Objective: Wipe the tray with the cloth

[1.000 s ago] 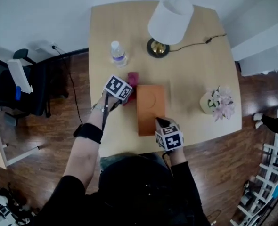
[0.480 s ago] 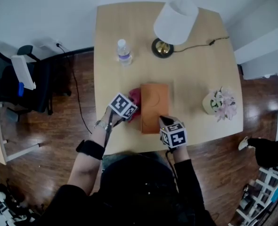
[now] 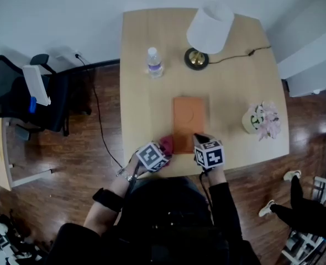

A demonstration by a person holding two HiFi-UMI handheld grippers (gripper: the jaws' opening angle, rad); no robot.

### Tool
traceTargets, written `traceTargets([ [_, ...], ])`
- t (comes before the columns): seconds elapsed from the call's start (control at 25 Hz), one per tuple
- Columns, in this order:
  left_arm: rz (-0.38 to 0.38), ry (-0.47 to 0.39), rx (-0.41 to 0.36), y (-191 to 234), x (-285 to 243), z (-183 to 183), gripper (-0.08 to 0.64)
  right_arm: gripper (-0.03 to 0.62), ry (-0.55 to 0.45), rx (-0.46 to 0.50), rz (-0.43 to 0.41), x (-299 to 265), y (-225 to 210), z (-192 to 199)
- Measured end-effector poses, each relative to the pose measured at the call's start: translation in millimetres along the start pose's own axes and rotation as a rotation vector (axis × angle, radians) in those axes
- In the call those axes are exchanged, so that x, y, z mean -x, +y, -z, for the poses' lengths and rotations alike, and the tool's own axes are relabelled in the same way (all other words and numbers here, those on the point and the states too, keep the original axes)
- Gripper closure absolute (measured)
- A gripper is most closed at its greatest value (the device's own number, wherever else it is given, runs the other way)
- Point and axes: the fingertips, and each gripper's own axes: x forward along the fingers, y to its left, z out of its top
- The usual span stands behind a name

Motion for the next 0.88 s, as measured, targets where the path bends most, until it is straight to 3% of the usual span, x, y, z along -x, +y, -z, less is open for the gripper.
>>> traceTargets([
  [0.36, 0.017, -0.004, -0.021, -17, 12, 10, 0.457, 0.587, -0.023, -0.012, 0.018, -1, 2, -2],
  [0.56, -0.017, -0.018, -0.037, -2, 35, 5, 0.456, 0.586, -0.023, 0.003, 0.059, -2, -2, -3],
  [0.76, -0.071, -0.05, -0.037, 23, 58, -12, 0.457, 0.588, -0.001, -0.041, 0.052, -3, 6, -3],
  [0.88, -0.115, -0.084, -0.028, 38, 72, -29, 0.457, 0.588, -0.002, -0.035, 0.102, 8, 7, -7],
])
